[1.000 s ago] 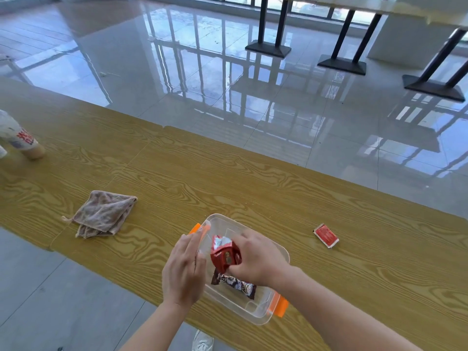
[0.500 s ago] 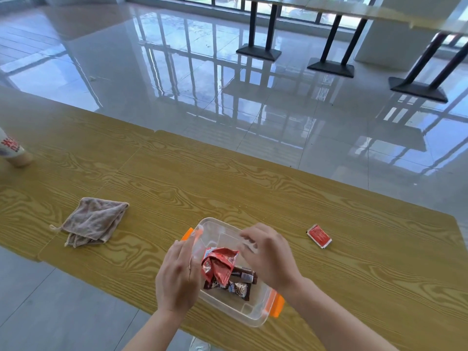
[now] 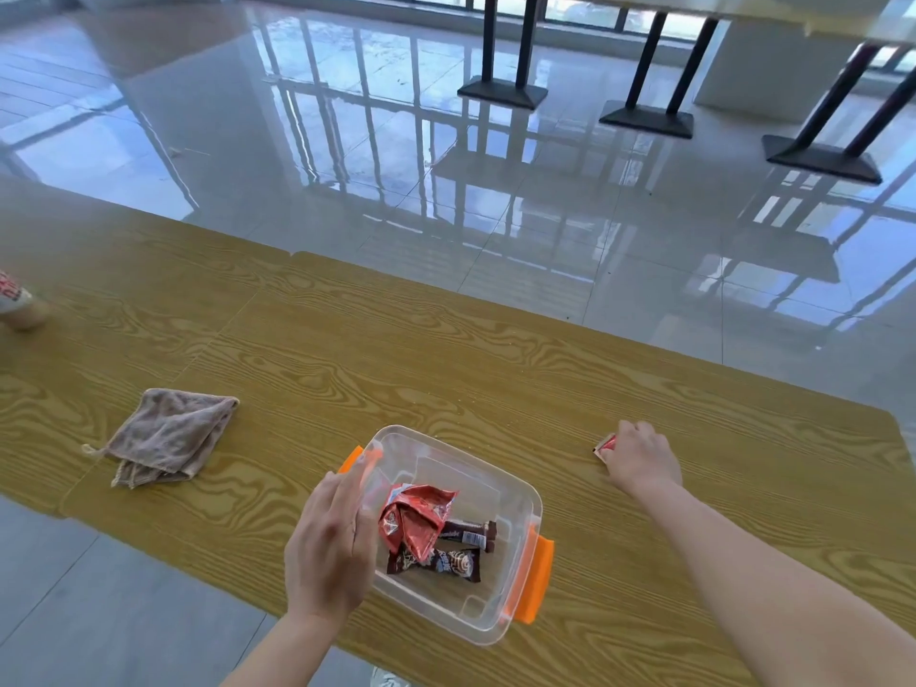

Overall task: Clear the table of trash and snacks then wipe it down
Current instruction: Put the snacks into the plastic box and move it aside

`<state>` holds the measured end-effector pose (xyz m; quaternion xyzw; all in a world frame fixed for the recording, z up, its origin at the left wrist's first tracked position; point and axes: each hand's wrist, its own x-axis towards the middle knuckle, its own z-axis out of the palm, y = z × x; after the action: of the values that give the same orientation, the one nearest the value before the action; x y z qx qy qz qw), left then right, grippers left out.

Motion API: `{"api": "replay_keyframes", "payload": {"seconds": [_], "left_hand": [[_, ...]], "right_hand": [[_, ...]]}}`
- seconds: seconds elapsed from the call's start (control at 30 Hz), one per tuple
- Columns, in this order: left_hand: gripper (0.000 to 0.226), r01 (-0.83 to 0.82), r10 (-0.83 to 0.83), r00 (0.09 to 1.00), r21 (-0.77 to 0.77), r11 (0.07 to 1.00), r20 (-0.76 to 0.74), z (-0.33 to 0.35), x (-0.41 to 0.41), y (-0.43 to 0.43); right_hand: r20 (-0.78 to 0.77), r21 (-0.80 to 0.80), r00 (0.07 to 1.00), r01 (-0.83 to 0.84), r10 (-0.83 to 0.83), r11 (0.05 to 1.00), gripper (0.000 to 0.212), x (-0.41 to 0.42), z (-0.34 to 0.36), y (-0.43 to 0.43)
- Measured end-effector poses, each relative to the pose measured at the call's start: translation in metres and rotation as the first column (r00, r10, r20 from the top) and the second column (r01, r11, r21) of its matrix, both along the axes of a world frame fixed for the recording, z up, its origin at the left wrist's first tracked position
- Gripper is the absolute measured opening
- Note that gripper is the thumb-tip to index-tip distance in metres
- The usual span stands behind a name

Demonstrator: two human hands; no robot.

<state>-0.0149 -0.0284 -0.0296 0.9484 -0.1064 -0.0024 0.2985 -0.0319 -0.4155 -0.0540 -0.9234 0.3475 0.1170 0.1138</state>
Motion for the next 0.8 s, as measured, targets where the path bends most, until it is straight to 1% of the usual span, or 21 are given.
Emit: {"api": "replay_keyframes", "payload": {"seconds": [0.1, 0.23, 0.43, 0.67, 0.73, 0.8], "left_hand": [[0.064, -0.002, 0.002, 1.0, 0.01, 1.0, -0.011, 0.0, 0.0, 0.0], [0.064, -0.005, 0.005, 1.0, 0.001, 1.0, -0.022, 0.001, 0.0, 0.001], [0.063, 0.001, -0.001, 0.999, -0.003, 1.0, -0.032, 0.003, 0.0, 0.0], [0.065, -0.003, 0.003, 1.0, 0.002, 1.0, -0.018, 0.002, 0.0, 0.0], [0.065, -0.006, 0.006, 1.0, 0.001, 1.0, -0.022, 0.001, 0.0, 0.0], [0.07, -0.009, 0.009, 0.999, -0.002, 1.0, -0.033, 0.0, 0.0, 0.0]], "right_hand": [[-0.06, -0.009, 0.998, -0.018, 0.018, 1.0, 0.025, 0.0, -0.011, -0.003], [-0.052, -0.028, 0.998, -0.03, 0.029, 0.999, 0.024, -0.002, -0.019, -0.005], [0.033, -0.018, 0.999, 0.025, -0.025, 1.0, 0.027, -0.007, -0.022, -0.007], [0.091, -0.059, 0.996, 0.028, -0.023, 0.998, 0.033, -0.012, -0.027, -0.011], [0.133, -0.026, 0.99, 0.039, -0.035, 0.999, 0.038, -0.014, -0.027, -0.011], [0.205, 0.064, 0.977, 0.055, -0.067, 0.996, 0.039, -0.014, -0.022, -0.009]]}}
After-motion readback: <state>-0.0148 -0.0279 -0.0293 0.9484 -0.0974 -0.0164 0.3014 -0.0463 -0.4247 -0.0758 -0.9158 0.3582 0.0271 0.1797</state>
